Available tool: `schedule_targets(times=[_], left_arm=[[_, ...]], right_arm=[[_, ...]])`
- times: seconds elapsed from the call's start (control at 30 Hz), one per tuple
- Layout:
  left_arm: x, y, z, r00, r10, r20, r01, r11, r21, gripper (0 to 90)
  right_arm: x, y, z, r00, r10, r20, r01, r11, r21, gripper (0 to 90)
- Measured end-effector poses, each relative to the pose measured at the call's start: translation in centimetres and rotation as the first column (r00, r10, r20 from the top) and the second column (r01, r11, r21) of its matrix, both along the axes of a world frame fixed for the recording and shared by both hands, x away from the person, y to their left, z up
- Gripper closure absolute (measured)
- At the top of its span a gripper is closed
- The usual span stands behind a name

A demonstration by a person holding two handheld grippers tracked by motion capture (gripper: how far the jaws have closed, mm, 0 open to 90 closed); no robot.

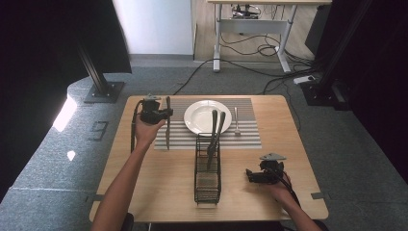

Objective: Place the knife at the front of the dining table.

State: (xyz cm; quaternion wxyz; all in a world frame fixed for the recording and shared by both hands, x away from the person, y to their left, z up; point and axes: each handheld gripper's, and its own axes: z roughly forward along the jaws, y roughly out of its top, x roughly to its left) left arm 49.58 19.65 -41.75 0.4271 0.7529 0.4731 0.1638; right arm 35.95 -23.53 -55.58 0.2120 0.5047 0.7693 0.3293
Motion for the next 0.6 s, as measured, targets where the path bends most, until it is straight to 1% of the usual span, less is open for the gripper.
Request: schedule_targets(times=[0.07,0.13,0.23,0.27,0.3,0.37,0.4,0.47,0.53,0.6], left_arm=[[0.24,-0.21,-0.23,1.0000,0.000,-0.008,0.000,1.0000,-0.010,83.7],[0.38,-0.34,-0.37,0.9999,-0.002,-0.011,0.002,1.0000,0.004,83.8],[0.43,-0.36,-0.41,0.9999,-0.003,-0.013,0.003,1.0000,0.004,83.8],[0.26,-0.37,-0.24,1.0000,0.003,0.000,-0.003,0.9999,0.011,83.9],[0.26,-0.37,-0.24,1.0000,0.003,0.000,-0.003,0.9999,0.011,83.9],[0.13,-0.39,-0.06,1.0000,-0.002,-0.007,0.002,1.0000,0.010,83.9],[0.06,-0.48,-0.02,1.0000,-0.005,-0.008,0.005,0.9997,0.022,83.9],[0.10,-0.50,-0.08,0.9999,-0.005,-0.010,0.005,0.9996,0.028,83.9],[0.33,-0.53,-0.33,0.9999,0.001,-0.015,-0.001,0.9997,0.025,83.8],[0.74,-0.48,-0.63,0.9996,0.009,-0.028,-0.009,0.9999,0.010,83.9]], right_arm=[[0.01,-0.01,0.00,1.0000,0.002,0.000,-0.002,1.000,0.000,2.6],[0.03,-0.02,0.00,1.0000,0.004,0.000,-0.004,1.000,0.000,2.5],[0.05,-0.03,0.00,1.0000,0.006,0.000,-0.006,1.000,0.001,2.5],[0.07,-0.03,0.00,1.0000,0.007,0.000,-0.007,1.000,0.000,2.5],[0.07,-0.03,0.00,1.0000,0.007,0.000,-0.007,1.000,0.000,2.5],[0.10,-0.03,0.00,1.0000,0.009,0.000,-0.009,1.000,0.000,2.4],[0.11,-0.02,0.00,1.0000,0.009,0.000,-0.009,1.000,0.000,2.4],[0.11,-0.01,0.00,1.0000,0.009,0.000,-0.009,1.000,0.000,2.4],[0.11,-0.01,0.00,1.0000,0.009,0.000,-0.009,1.000,-0.001,2.4],[0.11,-0.01,0.00,1.0000,0.009,0.000,-0.009,1.000,-0.001,2.4]])
